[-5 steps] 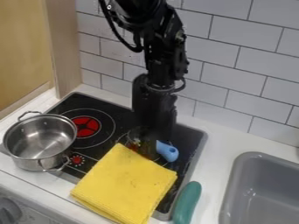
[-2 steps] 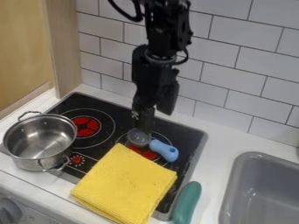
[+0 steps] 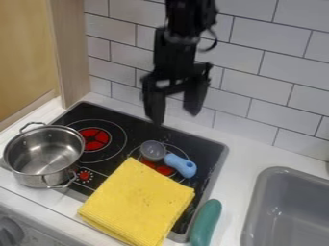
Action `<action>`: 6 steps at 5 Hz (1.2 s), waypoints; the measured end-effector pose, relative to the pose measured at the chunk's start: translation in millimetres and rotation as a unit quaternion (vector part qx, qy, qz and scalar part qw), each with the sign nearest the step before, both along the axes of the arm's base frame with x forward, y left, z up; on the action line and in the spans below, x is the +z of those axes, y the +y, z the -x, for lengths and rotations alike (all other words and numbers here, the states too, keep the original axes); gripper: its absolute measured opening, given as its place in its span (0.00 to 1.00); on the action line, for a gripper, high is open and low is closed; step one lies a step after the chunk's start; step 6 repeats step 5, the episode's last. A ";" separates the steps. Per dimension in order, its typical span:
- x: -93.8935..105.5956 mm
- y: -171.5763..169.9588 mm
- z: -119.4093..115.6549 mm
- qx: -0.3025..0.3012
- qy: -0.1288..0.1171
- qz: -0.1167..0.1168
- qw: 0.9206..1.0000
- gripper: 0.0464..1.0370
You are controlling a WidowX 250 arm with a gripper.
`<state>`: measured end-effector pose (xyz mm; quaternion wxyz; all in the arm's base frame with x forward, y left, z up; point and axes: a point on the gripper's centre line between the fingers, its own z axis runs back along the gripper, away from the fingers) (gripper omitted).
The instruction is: Move the blue spoon to the right burner
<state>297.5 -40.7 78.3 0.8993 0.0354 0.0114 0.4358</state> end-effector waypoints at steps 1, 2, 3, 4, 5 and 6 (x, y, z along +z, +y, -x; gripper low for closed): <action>0.1 -5.7 1.2 -0.134 0.010 0.025 0.991 0.96; -8.0 -2.4 13.6 -0.246 0.040 0.012 0.968 0.96; -0.4 -22.3 36.8 -0.379 0.051 -0.007 0.924 0.96; 5.5 -15.2 78.8 -0.477 0.054 0.014 0.877 0.96; 28.7 -16.9 104.5 -0.456 0.042 0.040 0.888 0.96; 28.7 -16.9 104.5 -0.456 0.042 0.040 0.888 0.96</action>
